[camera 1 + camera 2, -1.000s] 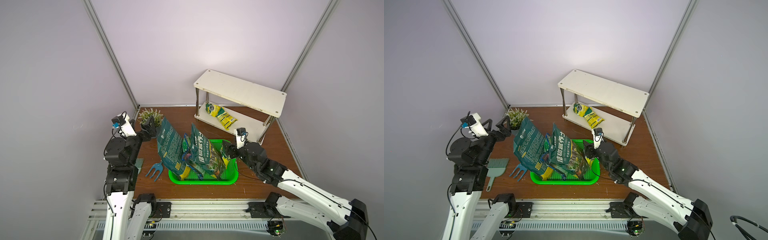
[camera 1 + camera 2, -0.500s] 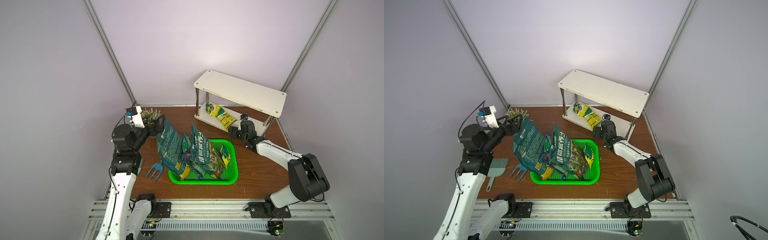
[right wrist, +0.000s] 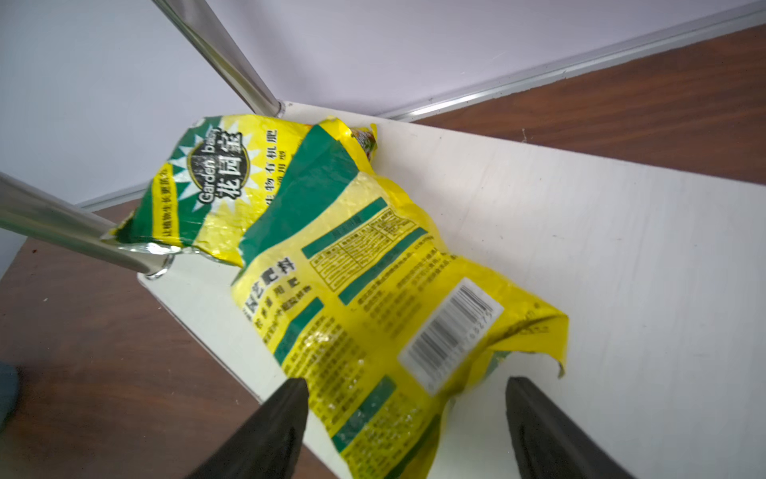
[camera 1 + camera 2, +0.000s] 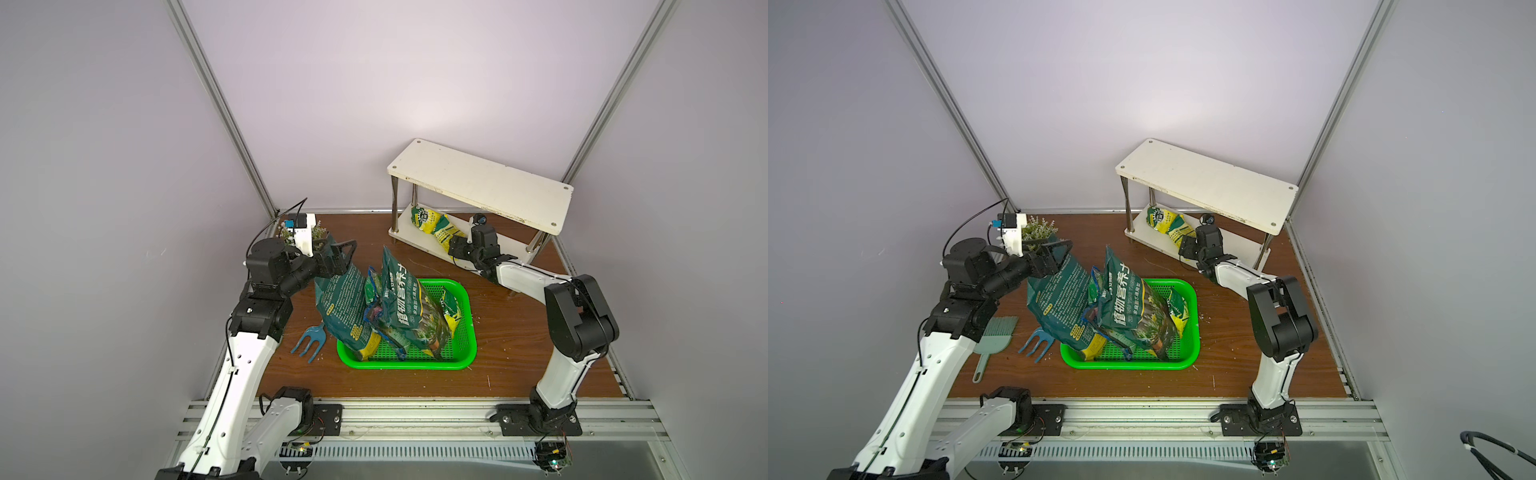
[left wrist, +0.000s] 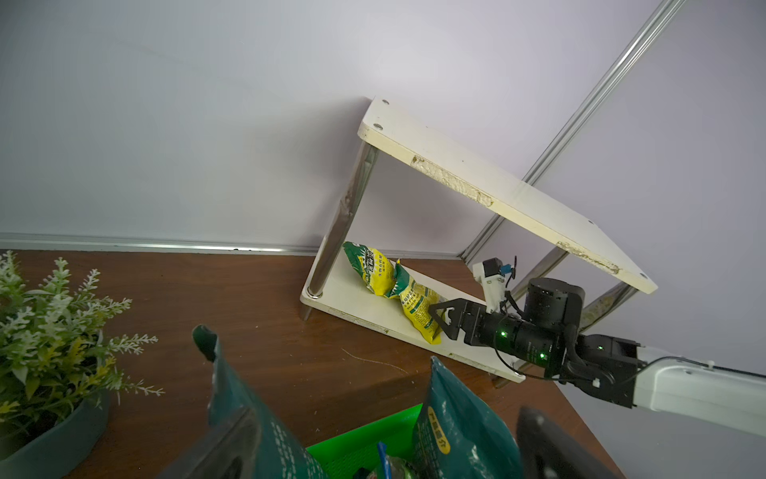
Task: Take down the fertilizer bag from the shelf
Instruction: Pick up the fertilizer bag from the shelf, then place the fertilizer bag in the storage box.
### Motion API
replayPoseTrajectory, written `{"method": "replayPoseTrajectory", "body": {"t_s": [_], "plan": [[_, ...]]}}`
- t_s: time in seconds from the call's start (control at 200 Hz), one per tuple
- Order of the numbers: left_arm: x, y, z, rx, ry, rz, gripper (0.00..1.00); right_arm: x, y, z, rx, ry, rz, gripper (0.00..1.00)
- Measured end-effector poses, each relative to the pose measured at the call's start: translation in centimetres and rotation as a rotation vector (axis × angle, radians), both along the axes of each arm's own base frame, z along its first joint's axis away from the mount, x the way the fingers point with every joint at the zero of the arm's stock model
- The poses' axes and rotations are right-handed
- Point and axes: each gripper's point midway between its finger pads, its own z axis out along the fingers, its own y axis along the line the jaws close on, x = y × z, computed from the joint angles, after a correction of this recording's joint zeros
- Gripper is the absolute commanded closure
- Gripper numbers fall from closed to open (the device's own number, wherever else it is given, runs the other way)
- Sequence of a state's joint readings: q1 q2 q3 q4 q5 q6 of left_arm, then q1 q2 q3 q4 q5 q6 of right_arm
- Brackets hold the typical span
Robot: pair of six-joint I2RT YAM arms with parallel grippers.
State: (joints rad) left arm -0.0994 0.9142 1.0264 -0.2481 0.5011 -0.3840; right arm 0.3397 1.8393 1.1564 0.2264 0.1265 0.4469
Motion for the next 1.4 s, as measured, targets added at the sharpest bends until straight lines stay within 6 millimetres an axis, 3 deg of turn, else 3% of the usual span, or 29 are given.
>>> {"method": "replayPoseTrajectory", "body": {"t_s": [0.21, 0.28, 0.32, 0.385, 0.405, 0.676, 0.781, 0.951, 1.266, 1.401], "plan": [[-0.3, 1.2, -0.3, 0.044, 0.005, 0.071, 0.00, 0.3, -0.1, -0.4, -0.001, 0.001, -0.011, 0.17], [-0.4, 1.4, -0.3, 0.050, 0.004, 0.081, 0.00, 0.3, -0.2, -0.3, 0.002, 0.000, -0.012, 0.24], [-0.5, 1.4, -0.4, 0.053, 0.007, 0.084, 0.00, 0.3, -0.2, -0.3, 0.003, 0.000, -0.013, 0.39], [-0.5, 1.5, -0.4, 0.057, 0.009, 0.088, 0.00, 0.4, -0.2, -0.4, 0.005, 0.000, -0.014, 0.90], [-0.5, 1.5, -0.5, 0.059, 0.009, 0.090, 0.00, 0.4, -0.2, -0.3, 0.009, 0.000, -0.013, 1.00], [-0.9, 2.0, -0.1, 0.069, -0.005, 0.112, 0.00, 0.8, 0.0, 0.4, 0.011, -0.017, 0.002, 1.00], [-1.0, 2.0, -0.3, 0.072, 0.003, 0.112, 0.00, -0.4, -0.1, 0.8, 0.007, -0.017, 0.021, 1.00], [-1.0, 2.1, -0.3, 0.075, 0.001, 0.116, 0.00, -4.9, -0.5, 4.5, -0.010, -0.048, 0.062, 1.00], [-1.1, 2.1, -0.2, 0.077, -0.005, 0.118, 0.00, -15.2, 2.8, 15.6, -0.053, -0.255, 0.228, 1.00], [-1.1, 2.1, -0.1, 0.079, -0.009, 0.118, 0.00, -20.3, 3.4, 17.5, -0.066, -0.283, 0.290, 1.00]]}}
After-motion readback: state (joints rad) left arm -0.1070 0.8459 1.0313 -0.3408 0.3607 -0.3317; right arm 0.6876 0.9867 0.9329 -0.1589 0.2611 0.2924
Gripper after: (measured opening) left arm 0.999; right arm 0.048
